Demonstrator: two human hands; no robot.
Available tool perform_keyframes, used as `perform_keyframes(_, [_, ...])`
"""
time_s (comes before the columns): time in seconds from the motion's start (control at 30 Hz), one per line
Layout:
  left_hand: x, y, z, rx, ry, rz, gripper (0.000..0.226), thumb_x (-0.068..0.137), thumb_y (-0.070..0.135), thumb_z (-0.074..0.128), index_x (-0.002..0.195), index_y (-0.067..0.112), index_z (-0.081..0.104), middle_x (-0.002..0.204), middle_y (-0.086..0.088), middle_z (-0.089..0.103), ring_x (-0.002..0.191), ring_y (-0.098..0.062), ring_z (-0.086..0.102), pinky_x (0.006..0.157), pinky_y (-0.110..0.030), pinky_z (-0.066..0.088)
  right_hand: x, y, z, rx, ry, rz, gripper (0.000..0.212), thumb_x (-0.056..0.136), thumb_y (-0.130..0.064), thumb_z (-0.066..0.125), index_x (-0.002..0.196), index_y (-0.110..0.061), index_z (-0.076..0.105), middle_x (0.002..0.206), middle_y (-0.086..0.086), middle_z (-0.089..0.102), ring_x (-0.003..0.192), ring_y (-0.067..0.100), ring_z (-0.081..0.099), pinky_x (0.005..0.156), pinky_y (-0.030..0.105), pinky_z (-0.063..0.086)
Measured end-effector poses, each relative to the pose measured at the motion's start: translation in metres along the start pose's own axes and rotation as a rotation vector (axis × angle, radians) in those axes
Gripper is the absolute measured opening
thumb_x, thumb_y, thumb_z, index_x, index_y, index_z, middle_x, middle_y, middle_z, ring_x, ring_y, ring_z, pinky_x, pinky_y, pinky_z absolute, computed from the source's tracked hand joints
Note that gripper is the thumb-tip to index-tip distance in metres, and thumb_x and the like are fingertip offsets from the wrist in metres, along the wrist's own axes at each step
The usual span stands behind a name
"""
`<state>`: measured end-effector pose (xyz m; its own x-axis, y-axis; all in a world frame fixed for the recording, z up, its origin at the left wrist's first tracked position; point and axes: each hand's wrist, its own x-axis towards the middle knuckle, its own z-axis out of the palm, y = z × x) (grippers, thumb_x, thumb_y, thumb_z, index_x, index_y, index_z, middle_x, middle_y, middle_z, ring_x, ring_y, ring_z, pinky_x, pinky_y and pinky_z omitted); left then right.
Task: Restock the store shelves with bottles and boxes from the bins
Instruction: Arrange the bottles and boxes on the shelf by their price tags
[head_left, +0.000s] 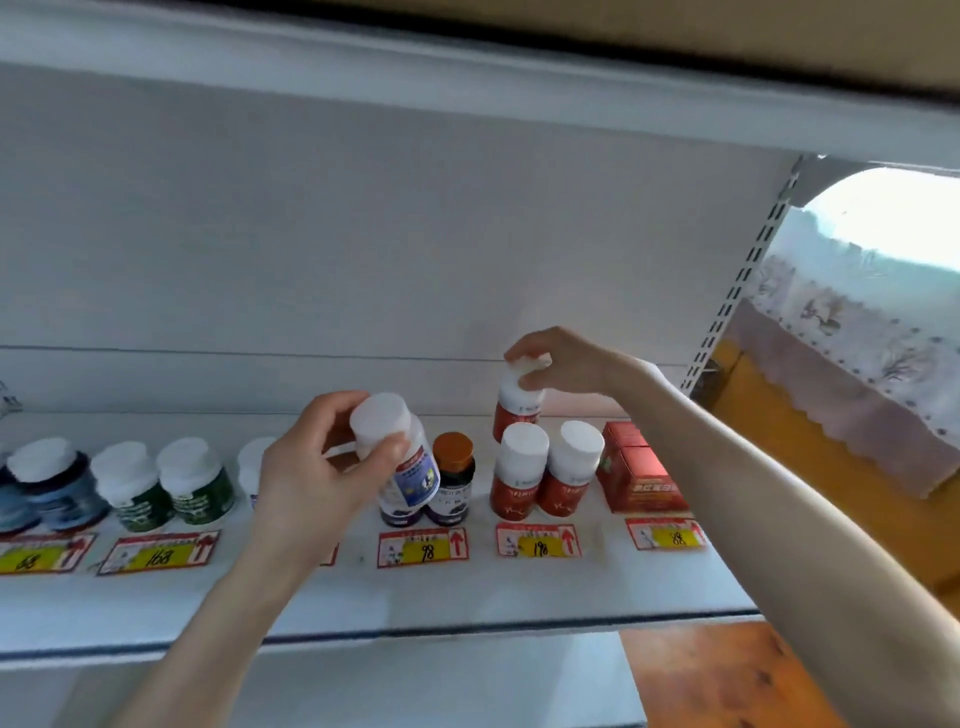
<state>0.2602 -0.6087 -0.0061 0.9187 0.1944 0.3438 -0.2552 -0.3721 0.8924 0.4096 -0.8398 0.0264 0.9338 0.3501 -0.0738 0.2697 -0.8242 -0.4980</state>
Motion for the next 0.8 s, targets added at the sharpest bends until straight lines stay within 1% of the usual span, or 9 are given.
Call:
perform_keyframes(0.2, [-0.002,-0.004,-0.005,0.065,0.031,0.006,0.031,0.076,0.018,0.074,0.101,0.022,0.056,0.093,0.021,0.060,0.082,0.017,0.056,0.062,-0.002,0.045,0.003,0.007,0.016,-0.004,-0.146,0.054,0.040,0.082,-0.012,0.065,0.121,-0.020,0.058,0.130,0.003,0.052,0.120,0.018,0.048,0.094,0.026,0.036])
perform_keyframes(0.27, [-0.003,-0.004,-0.008,0.090,0.040,0.017,0.033,0.074,0.023,0.076,0.101,0.024,0.056,0.093,0.023,0.059,0.083,0.010,0.059,0.060,-0.005,0.046,0.001,0.006,0.020,-0.013,-0.170,0.054,0.040,0.083,-0.013,0.063,0.122,-0.020,0.056,0.130,0.002,0.051,0.119,0.018,0.048,0.090,0.026,0.035])
perform_keyframes(0.33, [-0.002,-0.004,-0.009,0.101,0.045,0.015,0.032,0.076,0.021,0.073,0.102,0.023,0.055,0.094,0.022,0.058,0.087,0.005,0.058,0.064,-0.009,0.043,0.000,0.005,0.022,-0.028,-0.173,0.043,0.040,0.085,-0.015,0.061,0.124,-0.021,0.055,0.131,0.000,0.050,0.119,0.017,0.047,0.089,0.025,0.034])
perform_keyframes(0.47, [0.003,-0.005,-0.013,0.032,0.030,-0.029,0.026,0.078,0.019,0.071,0.097,0.029,0.056,0.097,0.015,0.062,0.093,-0.002,0.059,0.069,-0.014,0.044,-0.004,0.003,0.020,-0.085,-0.161,0.027,0.035,0.091,-0.027,0.055,0.125,-0.020,0.055,0.134,-0.002,0.049,0.124,0.017,0.046,0.095,0.024,0.033])
perform_keyframes(0.53, [0.007,-0.002,-0.015,-0.047,0.011,-0.081,0.025,0.075,0.027,0.075,0.093,0.034,0.059,0.096,0.011,0.065,0.090,-0.004,0.061,0.070,-0.016,0.046,-0.005,-0.002,0.020,-0.091,-0.077,0.014,0.035,0.091,-0.026,0.054,0.125,-0.017,0.055,0.135,0.000,0.050,0.122,0.019,0.047,0.096,0.026,0.035])
perform_keyframes(0.6, [0.010,0.001,-0.018,-0.165,0.008,-0.143,0.026,0.070,0.033,0.073,0.093,0.032,0.063,0.094,0.008,0.068,0.089,-0.008,0.064,0.074,-0.022,0.051,-0.011,-0.015,0.020,0.041,0.097,-0.041,0.029,0.091,-0.021,0.056,0.118,-0.014,0.060,0.126,-0.001,0.057,0.112,0.018,0.054,0.089,0.023,0.039])
perform_keyframes(0.67, [0.014,0.004,-0.020,-0.267,0.014,-0.200,0.023,0.075,0.025,0.074,0.096,0.028,0.065,0.095,0.003,0.068,0.091,-0.014,0.066,0.077,-0.027,0.054,-0.024,-0.035,0.020,0.282,0.196,-0.122,0.017,0.089,-0.018,0.058,0.105,-0.018,0.065,0.104,-0.005,0.065,0.095,0.012,0.060,0.081,0.023,0.042])
perform_keyframes(0.73, [0.018,0.007,-0.023,-0.332,0.024,-0.237,0.026,0.077,0.024,0.068,0.102,0.022,0.064,0.100,-0.003,0.067,0.089,-0.016,0.067,0.075,-0.026,0.055,-0.040,-0.057,0.022,0.472,0.136,-0.177,0.008,0.089,-0.020,0.060,0.094,-0.023,0.065,0.094,-0.003,0.068,0.089,0.012,0.064,0.077,0.029,0.052])
perform_keyframes(0.8, [0.022,0.010,-0.025,-0.383,0.043,-0.250,0.033,0.078,0.024,0.066,0.109,0.015,0.063,0.102,-0.007,0.067,0.087,-0.016,0.067,0.072,-0.024,0.056,-0.055,-0.075,0.028,0.519,-0.005,-0.216,0.014,0.087,-0.025,0.062,0.100,-0.024,0.063,0.098,-0.003,0.068,0.092,0.009,0.065,0.080,0.027,0.054])
